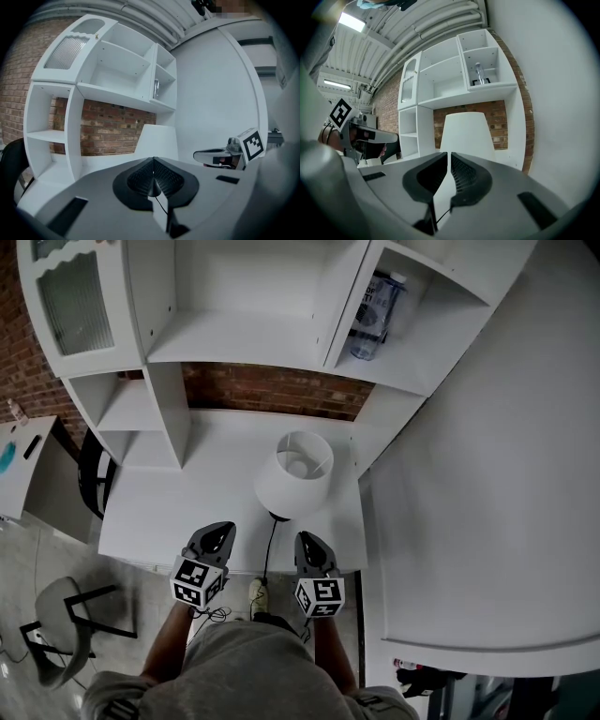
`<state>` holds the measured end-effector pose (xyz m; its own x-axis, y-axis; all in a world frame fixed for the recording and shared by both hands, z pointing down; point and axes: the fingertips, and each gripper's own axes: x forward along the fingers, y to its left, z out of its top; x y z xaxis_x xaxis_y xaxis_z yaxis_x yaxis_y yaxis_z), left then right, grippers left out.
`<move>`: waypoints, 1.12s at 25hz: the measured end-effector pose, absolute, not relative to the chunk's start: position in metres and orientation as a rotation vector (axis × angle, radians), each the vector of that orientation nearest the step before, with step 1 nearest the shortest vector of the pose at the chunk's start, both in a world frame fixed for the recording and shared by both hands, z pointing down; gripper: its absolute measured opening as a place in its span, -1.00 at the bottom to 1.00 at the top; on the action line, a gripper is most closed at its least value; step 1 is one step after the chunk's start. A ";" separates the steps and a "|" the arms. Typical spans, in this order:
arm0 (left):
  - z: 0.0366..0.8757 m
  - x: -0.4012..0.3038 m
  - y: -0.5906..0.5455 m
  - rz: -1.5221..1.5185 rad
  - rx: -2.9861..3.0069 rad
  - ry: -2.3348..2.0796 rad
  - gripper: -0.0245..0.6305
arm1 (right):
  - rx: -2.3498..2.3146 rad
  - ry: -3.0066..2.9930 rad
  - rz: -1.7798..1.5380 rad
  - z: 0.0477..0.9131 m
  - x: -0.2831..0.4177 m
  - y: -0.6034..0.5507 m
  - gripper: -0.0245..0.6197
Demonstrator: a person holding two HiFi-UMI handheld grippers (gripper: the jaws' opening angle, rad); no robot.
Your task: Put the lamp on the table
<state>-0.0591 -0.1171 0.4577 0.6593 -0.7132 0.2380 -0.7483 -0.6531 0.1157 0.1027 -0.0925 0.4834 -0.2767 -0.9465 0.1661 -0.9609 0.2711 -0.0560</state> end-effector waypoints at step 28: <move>0.462 -0.062 -0.112 0.270 2.654 -1.196 -0.91 | 1.848 -2.442 0.235 0.480 0.101 -0.090 -0.85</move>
